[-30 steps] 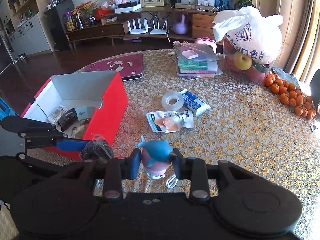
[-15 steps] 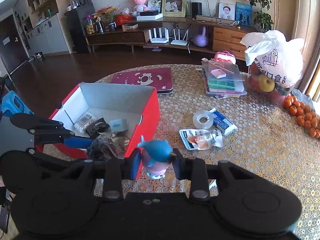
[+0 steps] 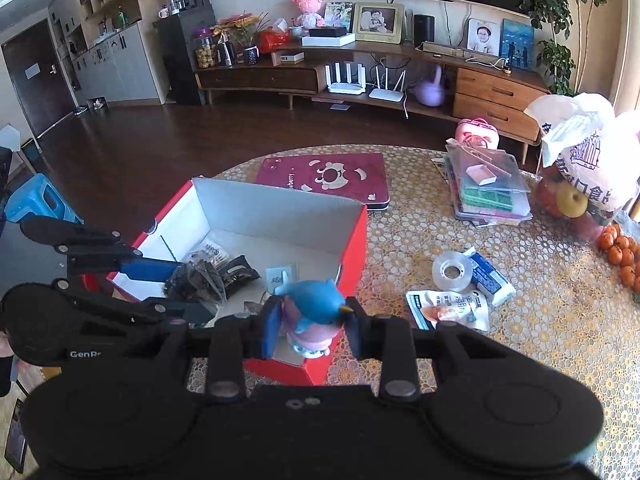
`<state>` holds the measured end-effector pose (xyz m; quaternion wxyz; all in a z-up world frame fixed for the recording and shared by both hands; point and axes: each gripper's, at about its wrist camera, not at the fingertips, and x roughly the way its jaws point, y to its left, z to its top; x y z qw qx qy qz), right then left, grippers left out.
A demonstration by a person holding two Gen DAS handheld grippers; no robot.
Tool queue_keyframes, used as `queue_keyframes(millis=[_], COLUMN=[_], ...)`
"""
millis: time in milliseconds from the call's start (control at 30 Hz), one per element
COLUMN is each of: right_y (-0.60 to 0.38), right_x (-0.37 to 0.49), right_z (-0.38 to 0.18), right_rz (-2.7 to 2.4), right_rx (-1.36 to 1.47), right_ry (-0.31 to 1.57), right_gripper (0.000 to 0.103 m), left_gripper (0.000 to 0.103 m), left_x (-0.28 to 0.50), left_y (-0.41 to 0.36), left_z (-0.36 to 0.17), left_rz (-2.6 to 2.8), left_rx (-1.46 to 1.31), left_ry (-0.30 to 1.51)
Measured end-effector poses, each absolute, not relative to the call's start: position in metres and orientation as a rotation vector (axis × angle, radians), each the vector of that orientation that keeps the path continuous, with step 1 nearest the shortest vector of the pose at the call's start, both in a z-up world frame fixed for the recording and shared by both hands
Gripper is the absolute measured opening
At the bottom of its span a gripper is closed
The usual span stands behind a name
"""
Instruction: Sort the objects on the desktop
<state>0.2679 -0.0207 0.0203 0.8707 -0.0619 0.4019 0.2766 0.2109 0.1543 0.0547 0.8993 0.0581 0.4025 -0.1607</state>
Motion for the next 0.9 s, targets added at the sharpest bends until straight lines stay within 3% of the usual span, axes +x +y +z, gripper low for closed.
queue_keyframes(millis=[900], right_y=[0.07], right_x=[0.298], right_z=[-0.02], right_rz=[0.699], right_rx=[-0.173], right_ry=[0.958], right_gripper=[0.033], left_gripper=[0.038], left_x=[0.259], left_y=[0.242], left_z=[0.01], left_rz=[-0.195], left_rx=[0.084], left_ry=[0.943])
